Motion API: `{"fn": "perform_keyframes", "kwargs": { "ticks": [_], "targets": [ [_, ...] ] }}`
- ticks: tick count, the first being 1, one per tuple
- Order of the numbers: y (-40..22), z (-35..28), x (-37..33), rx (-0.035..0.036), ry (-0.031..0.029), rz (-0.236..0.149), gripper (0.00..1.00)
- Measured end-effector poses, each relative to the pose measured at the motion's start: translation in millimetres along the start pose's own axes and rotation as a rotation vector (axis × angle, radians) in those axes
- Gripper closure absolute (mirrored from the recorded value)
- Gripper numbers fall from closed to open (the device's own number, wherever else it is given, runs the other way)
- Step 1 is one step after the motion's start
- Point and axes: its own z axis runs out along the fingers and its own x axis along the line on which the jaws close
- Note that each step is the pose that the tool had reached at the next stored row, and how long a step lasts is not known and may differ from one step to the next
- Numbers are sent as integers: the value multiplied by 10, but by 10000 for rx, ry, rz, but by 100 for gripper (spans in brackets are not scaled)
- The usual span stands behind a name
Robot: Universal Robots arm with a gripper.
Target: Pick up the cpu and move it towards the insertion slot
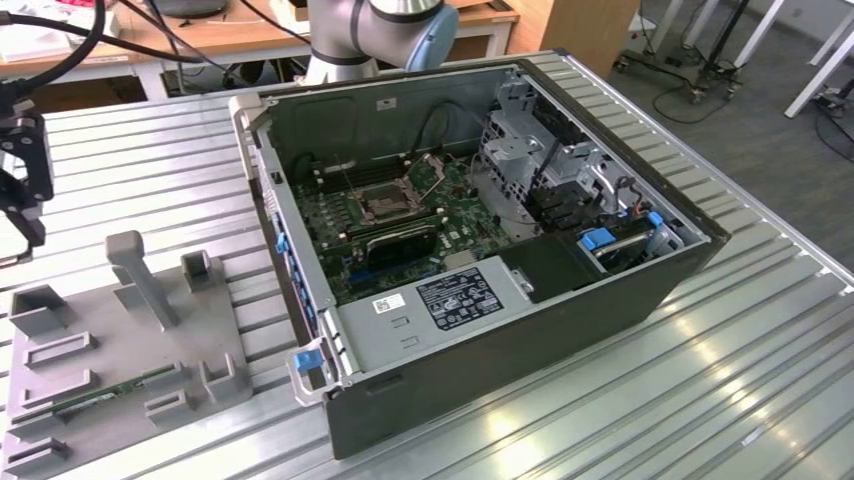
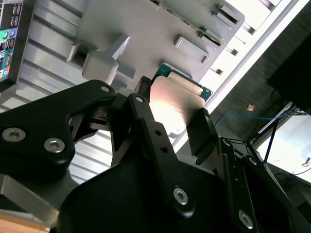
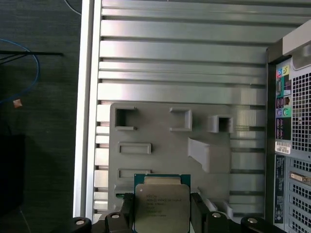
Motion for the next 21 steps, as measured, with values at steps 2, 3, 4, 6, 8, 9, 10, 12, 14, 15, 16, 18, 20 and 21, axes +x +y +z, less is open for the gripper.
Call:
{"fn": "perform_keyframes", "kwargs": {
  "ticks": [2,3,4,6,8,9,10,12,14,15,16,18,20,21],
  "targets": [
    [-1,1,-28,-1,-1,0,45],
    [-1,0,-42,0,-1,0,45],
    [-1,1,-56,-1,-1,0,45],
    [-2,1,-83,-1,-2,-1,45],
    [-2,1,-108,-1,-2,-1,45],
    [-2,0,-121,0,-1,0,45],
    [-3,1,-134,-1,-1,-1,45],
    [-3,0,-161,-1,-1,0,45],
    [-3,1,-186,-1,-2,0,45],
    [-3,0,-198,0,-1,0,45],
    [-4,0,-210,-1,-1,-1,45],
    [-4,0,-235,-1,-1,0,45],
    [-4,1,-258,-1,-2,-1,45],
    [-5,1,-270,-1,-2,0,45]
  ]
}}
